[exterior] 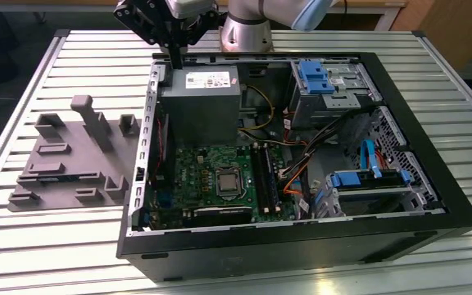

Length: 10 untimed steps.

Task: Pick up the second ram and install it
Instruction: 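Reach for the second ram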

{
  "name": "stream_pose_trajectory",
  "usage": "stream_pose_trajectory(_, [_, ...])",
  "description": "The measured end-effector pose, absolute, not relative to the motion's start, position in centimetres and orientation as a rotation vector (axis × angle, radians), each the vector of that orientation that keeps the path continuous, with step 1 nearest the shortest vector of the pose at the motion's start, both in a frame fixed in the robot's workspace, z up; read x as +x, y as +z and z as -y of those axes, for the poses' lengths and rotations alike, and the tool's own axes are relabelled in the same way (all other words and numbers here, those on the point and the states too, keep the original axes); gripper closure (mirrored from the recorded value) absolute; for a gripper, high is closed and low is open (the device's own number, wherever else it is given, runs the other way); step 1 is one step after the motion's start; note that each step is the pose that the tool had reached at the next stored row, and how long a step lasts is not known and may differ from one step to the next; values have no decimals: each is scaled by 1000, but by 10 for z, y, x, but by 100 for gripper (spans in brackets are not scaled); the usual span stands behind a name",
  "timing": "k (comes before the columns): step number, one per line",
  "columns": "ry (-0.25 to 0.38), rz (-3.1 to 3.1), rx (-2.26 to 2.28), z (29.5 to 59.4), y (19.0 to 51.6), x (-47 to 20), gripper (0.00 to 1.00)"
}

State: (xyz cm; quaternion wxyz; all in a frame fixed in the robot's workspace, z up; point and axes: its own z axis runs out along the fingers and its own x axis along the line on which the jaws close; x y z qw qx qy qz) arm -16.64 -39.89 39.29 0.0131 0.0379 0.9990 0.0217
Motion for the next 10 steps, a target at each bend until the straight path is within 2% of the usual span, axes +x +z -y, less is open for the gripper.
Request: stream_pose_trajectory(10, [68, -3113, 118, 399, 393, -176, 89])
